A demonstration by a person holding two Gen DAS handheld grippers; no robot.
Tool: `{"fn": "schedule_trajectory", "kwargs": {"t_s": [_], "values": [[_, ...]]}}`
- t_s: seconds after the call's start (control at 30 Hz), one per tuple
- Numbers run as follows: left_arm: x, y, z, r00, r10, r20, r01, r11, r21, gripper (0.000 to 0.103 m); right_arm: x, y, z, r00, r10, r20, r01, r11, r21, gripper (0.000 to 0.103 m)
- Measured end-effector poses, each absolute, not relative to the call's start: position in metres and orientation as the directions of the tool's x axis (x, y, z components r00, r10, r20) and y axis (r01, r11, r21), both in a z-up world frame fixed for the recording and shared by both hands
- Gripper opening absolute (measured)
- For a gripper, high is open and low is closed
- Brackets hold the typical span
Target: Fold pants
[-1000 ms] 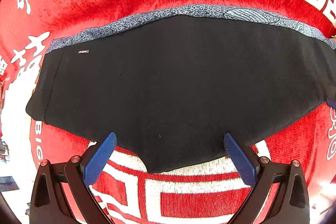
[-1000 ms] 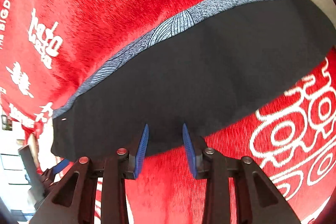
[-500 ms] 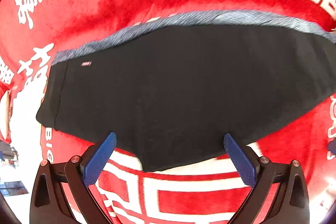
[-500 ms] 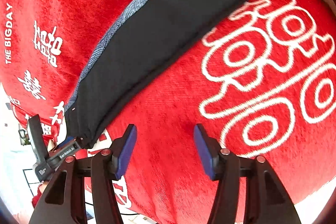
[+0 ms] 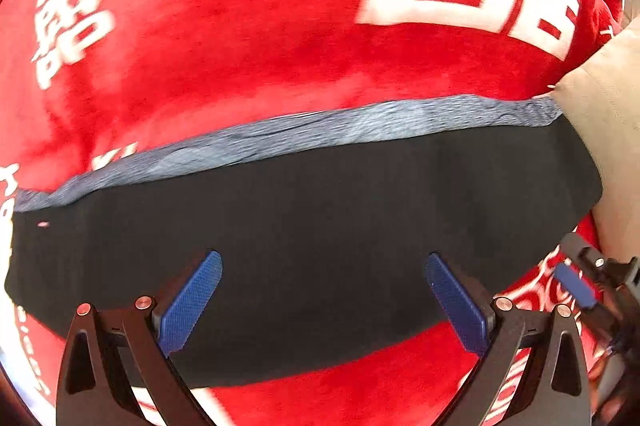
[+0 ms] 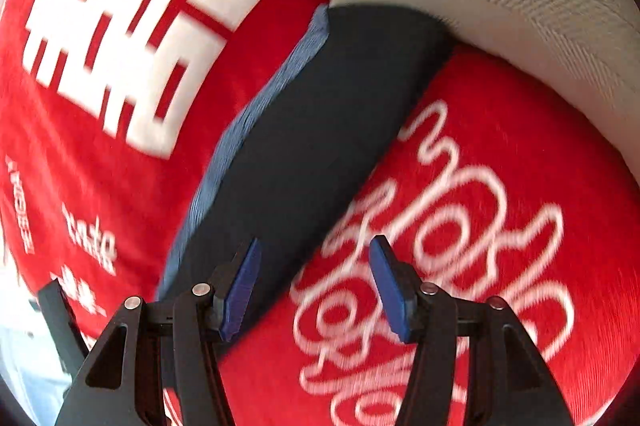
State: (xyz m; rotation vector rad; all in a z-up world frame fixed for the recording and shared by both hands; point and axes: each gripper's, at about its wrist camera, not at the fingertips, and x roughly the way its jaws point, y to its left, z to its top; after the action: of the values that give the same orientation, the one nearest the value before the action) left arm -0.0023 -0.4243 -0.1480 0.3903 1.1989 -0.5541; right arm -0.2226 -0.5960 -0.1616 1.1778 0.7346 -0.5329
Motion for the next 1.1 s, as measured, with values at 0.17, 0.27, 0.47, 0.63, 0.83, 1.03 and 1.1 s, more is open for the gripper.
{"fn": "schedule_trajectory", "kwargs": {"t_s": [0.17,0.27,0.47,0.63,0.83,1.03,1.1], "values": [[-0.010,-0.450,-0.171,0.225,-0.170,-0.959,0.596,0.803,-0.003,0.103,-0.224,-0.613,-0.178,0.722,-0.020,-0.692,0.674,0.246,0.696,0.061],[-0.014,-0.453,-0.179,0.222,-0.156,-0.963,0.591,0.807,0.006,0.103,-0.221,-0.624,-0.181,0.753,-0.053,-0.656,0.650,0.221,0.727,0.060],[-0.018,-0.456,-0.171,0.245,-0.152,-0.957,0.601,0.799,0.026,0.103,-0.206,-0.637,-0.179,0.751,-0.121,-0.649,0.656,0.253,0.711,0.062],[-0.022,-0.457,-0.159,0.254,-0.199,-0.947,0.597,0.802,-0.008,0.103,-0.192,-0.647,-0.168,0.646,-0.094,-0.757,0.746,0.286,0.601,0.018],[-0.038,-0.455,-0.184,0.310,-0.235,-0.921,0.620,0.785,0.008,0.103,-0.167,-0.620,-0.114,0.637,-0.153,-0.756,0.692,0.545,0.473,0.012],[-0.042,-0.446,-0.184,0.321,-0.270,-0.908,0.625,0.781,-0.011,0.103,-0.131,-0.579,-0.073,0.636,-0.195,-0.747,0.592,0.743,0.310,0.012],[-0.040,-0.441,-0.181,0.304,-0.284,-0.909,0.633,0.774,-0.030,0.103,-0.120,-0.564,-0.063,0.633,-0.199,-0.748,0.559,0.786,0.264,0.012]]}}
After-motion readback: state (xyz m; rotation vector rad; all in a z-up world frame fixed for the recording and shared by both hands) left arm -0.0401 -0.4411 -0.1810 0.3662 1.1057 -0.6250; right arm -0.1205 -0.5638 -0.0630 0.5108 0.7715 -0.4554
